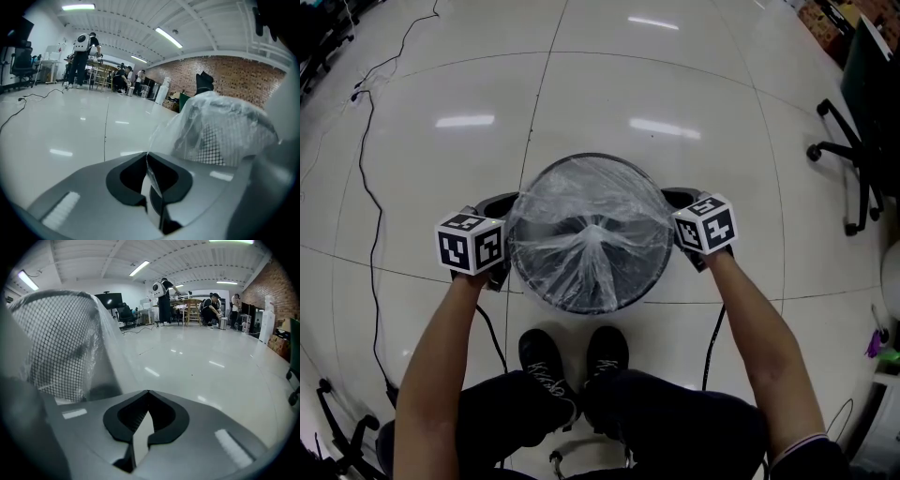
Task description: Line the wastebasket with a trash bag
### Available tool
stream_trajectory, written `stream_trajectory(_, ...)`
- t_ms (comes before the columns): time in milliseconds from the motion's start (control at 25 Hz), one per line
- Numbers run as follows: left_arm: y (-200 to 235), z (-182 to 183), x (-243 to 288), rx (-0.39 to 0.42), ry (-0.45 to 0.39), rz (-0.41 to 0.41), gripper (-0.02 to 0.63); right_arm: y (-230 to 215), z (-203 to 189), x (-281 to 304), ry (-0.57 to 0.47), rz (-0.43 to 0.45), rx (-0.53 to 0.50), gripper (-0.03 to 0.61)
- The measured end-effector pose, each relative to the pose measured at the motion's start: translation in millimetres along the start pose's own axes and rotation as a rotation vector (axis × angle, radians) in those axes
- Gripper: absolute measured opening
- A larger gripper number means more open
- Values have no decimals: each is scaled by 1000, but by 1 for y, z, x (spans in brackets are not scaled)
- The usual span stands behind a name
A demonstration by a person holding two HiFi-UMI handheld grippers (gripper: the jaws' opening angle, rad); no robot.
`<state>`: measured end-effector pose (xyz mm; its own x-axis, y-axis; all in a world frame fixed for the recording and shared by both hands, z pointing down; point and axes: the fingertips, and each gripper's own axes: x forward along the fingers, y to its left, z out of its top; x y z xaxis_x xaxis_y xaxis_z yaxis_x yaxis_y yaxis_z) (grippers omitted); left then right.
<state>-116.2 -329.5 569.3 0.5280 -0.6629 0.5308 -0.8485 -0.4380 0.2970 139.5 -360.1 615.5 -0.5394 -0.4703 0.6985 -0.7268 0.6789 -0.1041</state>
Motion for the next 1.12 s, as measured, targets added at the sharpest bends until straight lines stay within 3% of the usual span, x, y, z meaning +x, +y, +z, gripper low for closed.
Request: stream_trajectory(1120,31,-80,28,-101,148,79,14,6,-69,33,131,48,28,0)
